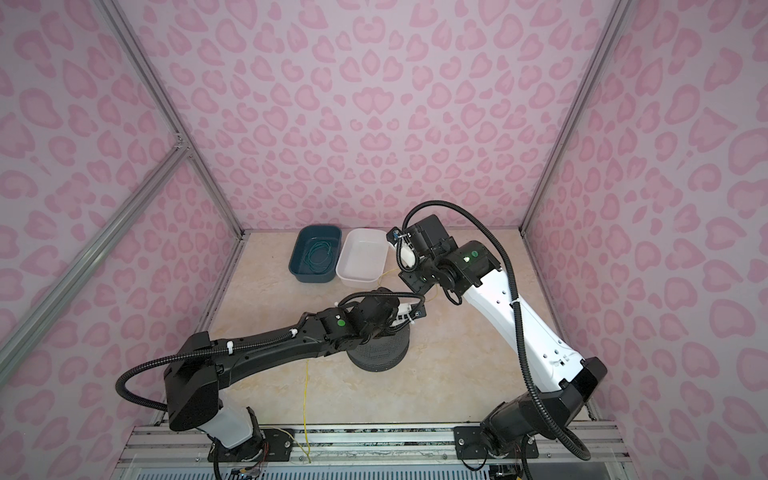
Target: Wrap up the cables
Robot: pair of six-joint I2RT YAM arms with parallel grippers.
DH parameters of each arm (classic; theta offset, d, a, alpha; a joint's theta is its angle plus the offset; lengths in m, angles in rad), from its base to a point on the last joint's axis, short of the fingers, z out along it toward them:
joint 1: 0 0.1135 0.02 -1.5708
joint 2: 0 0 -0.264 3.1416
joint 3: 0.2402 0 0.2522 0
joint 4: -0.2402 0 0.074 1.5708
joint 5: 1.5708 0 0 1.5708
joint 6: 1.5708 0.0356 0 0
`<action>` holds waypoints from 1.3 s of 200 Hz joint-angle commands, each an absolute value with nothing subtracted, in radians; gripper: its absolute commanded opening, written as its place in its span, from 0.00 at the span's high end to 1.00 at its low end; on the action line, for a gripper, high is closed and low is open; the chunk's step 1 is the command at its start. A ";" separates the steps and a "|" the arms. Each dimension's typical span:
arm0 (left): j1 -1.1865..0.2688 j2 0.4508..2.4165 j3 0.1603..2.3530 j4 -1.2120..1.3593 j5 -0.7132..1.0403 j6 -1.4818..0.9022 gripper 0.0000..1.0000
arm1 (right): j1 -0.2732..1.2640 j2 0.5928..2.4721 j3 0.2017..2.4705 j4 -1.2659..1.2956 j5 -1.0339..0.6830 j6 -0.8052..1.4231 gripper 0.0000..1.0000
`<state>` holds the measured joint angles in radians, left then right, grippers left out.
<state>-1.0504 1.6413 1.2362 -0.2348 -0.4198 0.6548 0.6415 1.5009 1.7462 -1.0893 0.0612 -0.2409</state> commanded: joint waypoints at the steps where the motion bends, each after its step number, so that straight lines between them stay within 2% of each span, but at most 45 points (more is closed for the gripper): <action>1: -1.054 1.645 1.251 -0.244 -0.420 0.653 0.96 | 0.646 1.518 1.743 -1.060 0.085 -0.267 0.43; 62: -1.065 1.648 1.262 -0.250 -0.432 0.655 0.96 | 0.652 1.595 1.801 -1.058 0.107 -0.295 0.53; 131: -1.067 1.642 1.262 -0.244 -0.445 0.664 0.96 | 0.661 1.627 1.797 -1.055 0.183 -0.293 0.55; 165: -1.068 1.636 1.258 -0.241 -0.449 0.664 0.96 | 0.660 1.671 1.822 -1.073 0.231 -0.296 0.60; 211: -1.067 1.636 1.253 -0.239 -0.454 0.663 0.96 | 0.660 1.623 1.792 -0.969 0.223 -0.271 0.89; 238: -1.066 1.641 1.248 -0.227 -0.463 0.658 0.96 | 0.653 1.573 1.748 -0.887 0.211 -0.234 1.00; 260: -1.065 1.646 1.240 -0.215 -0.486 0.635 0.96 | 0.603 1.517 1.675 -0.776 0.206 -0.151 1.00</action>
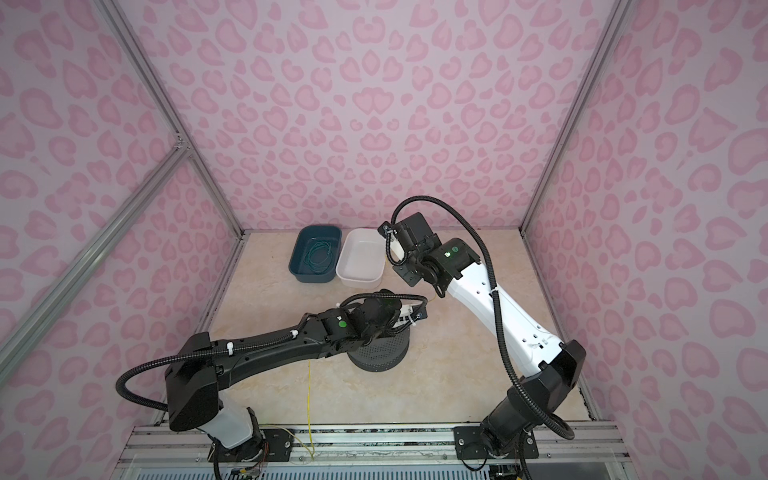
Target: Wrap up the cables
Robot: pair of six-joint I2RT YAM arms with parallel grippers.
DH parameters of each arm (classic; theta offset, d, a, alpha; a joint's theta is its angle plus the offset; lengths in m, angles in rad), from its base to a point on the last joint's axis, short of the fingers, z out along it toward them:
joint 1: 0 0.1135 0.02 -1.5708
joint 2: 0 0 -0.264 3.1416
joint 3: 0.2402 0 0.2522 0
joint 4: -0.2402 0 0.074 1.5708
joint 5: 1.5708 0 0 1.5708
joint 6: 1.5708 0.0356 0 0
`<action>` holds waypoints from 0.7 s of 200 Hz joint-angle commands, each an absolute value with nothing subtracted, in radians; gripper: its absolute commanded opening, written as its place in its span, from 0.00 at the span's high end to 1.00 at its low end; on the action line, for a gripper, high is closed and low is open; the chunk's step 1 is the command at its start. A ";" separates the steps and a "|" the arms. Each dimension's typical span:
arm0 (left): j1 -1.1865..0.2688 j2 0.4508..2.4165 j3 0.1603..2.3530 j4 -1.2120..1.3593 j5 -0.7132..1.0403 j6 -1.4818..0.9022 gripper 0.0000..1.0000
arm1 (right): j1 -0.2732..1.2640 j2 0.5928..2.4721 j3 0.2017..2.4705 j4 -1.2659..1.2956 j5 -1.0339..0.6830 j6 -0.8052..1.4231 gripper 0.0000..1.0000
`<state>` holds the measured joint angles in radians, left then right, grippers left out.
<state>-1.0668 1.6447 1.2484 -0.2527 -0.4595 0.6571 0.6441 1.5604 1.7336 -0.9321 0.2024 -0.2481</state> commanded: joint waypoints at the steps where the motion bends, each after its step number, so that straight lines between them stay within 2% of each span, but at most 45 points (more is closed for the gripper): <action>1: -1.066 1.646 1.238 -0.216 -0.485 0.634 0.96 | 0.599 1.513 1.670 -0.771 0.204 -0.144 1.00; 29: -1.057 1.633 1.202 -0.184 -0.503 0.576 0.96 | 0.479 1.388 1.498 -0.566 0.175 0.032 1.00; 47: -1.048 1.620 1.180 -0.167 -0.498 0.537 0.96 | 0.368 1.259 1.288 -0.344 0.071 0.192 1.00; 69: -1.040 1.610 1.154 -0.149 -0.496 0.504 0.96 | 0.255 1.088 1.046 -0.060 0.028 0.397 1.00; 102: -1.031 1.597 1.114 -0.105 -0.481 0.445 0.96 | 0.171 0.938 0.818 0.186 0.050 0.625 1.00; 140: -1.026 1.561 1.069 -0.053 -0.434 0.383 0.97 | 0.131 0.858 0.639 0.360 0.074 0.827 1.00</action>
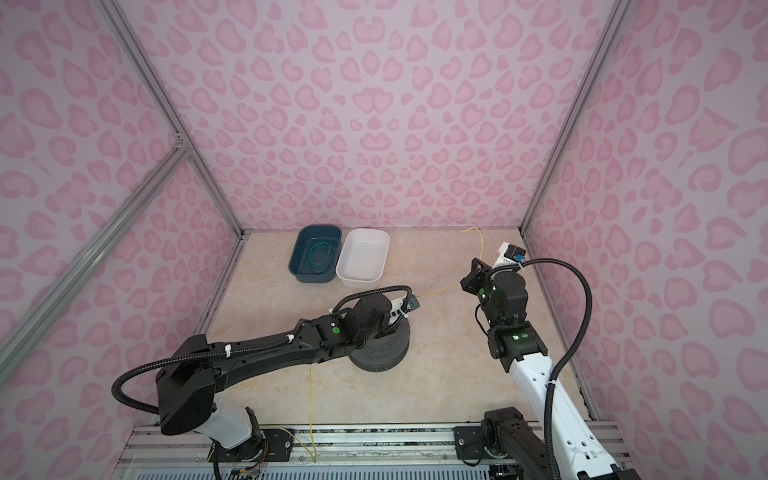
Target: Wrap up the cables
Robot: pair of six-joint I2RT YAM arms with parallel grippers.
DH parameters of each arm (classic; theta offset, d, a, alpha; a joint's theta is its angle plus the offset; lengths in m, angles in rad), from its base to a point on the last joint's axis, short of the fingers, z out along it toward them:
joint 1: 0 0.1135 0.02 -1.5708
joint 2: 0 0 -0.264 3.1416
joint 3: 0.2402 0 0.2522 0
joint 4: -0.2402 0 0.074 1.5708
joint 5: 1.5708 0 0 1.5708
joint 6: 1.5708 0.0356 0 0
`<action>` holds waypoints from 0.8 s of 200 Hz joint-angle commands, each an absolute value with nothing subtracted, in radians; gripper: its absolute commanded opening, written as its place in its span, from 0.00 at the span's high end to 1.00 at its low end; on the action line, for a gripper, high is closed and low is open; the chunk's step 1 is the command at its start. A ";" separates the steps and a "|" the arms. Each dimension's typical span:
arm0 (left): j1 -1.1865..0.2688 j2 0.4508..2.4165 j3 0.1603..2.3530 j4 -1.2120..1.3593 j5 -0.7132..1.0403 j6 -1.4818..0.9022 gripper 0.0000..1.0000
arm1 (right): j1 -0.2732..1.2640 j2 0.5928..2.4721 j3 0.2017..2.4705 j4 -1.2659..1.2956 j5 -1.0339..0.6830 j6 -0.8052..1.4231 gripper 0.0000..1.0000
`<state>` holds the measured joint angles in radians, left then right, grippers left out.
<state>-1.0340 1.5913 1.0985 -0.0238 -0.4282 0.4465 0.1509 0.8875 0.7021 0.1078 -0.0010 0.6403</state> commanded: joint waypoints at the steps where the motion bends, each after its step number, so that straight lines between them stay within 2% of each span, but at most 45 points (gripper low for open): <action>1: -1.026 1.560 1.068 -0.052 -0.434 0.382 0.96 | 0.129 0.858 0.637 0.362 0.074 0.830 1.00; 81: -1.024 1.523 1.015 -0.011 -0.405 0.355 0.97 | 0.122 0.812 0.621 0.357 0.062 0.897 1.00; 97: -1.023 1.516 1.024 -0.010 -0.396 0.354 0.94 | 0.122 0.808 0.620 0.348 0.050 0.901 1.00; 117: -1.022 1.500 1.054 -0.020 -0.391 0.368 0.80 | 0.122 0.807 0.624 0.327 0.030 0.892 1.00; 127: -1.019 1.487 1.073 -0.030 -0.381 0.380 0.76 | 0.121 0.809 0.625 0.320 0.019 0.887 1.00; 149: -1.014 1.453 1.118 -0.057 -0.355 0.398 0.47 | 0.123 0.797 0.618 0.295 -0.001 0.883 1.00; 160: -1.012 1.434 1.142 -0.072 -0.325 0.400 0.42 | 0.124 0.790 0.608 0.294 -0.011 0.884 1.00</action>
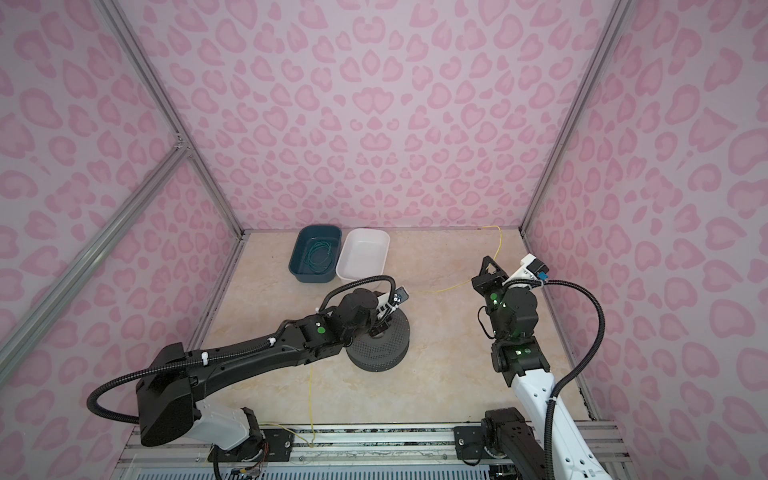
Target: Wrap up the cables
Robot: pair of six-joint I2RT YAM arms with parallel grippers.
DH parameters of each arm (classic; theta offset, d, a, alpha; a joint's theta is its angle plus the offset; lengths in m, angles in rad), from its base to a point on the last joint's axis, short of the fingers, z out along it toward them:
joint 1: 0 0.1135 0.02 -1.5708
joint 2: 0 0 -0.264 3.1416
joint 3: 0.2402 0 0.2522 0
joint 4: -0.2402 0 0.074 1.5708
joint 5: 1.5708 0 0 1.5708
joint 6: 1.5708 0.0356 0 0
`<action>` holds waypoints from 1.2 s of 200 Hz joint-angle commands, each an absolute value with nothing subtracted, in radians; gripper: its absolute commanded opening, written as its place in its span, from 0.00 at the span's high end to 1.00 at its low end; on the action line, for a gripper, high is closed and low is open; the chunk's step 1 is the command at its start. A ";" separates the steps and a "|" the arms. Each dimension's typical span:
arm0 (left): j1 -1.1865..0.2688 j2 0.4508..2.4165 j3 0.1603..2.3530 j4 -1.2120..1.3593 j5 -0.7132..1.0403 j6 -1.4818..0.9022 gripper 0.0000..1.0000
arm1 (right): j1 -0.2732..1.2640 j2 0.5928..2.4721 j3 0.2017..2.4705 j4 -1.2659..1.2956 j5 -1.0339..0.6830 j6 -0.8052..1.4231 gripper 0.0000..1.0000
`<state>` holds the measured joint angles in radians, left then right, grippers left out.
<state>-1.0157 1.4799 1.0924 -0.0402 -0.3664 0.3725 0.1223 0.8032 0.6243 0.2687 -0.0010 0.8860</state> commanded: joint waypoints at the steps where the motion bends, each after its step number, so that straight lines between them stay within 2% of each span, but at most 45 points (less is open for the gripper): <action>1: -1.012 1.432 1.144 -0.073 -0.321 0.399 0.42 | 0.124 0.789 0.607 0.294 -0.013 0.884 1.00; 47: -1.012 1.428 1.304 -0.104 -0.131 0.392 0.38 | 0.152 0.766 0.589 0.265 -0.018 0.872 1.00; 69: -1.018 1.511 1.415 -0.097 -0.017 0.374 0.40 | 0.179 0.765 0.589 0.259 -0.012 0.871 1.00; 108: -1.053 1.687 1.507 -0.021 0.082 0.316 0.44 | 0.220 0.765 0.585 0.265 -0.007 0.890 1.00; 164: -1.089 1.777 1.461 0.158 0.084 0.232 0.48 | 0.265 0.749 0.568 0.265 -0.018 0.926 1.00; 220: -1.089 1.819 1.427 0.283 0.006 0.176 0.63 | 0.290 0.704 0.543 0.260 -0.008 0.960 1.00; 225: -1.089 1.818 1.418 0.302 0.003 0.166 0.68 | 0.292 0.700 0.542 0.256 -0.008 0.960 1.00; 240: -1.088 1.822 1.410 0.337 0.003 0.145 0.69 | 0.296 0.697 0.540 0.254 -0.006 0.965 1.00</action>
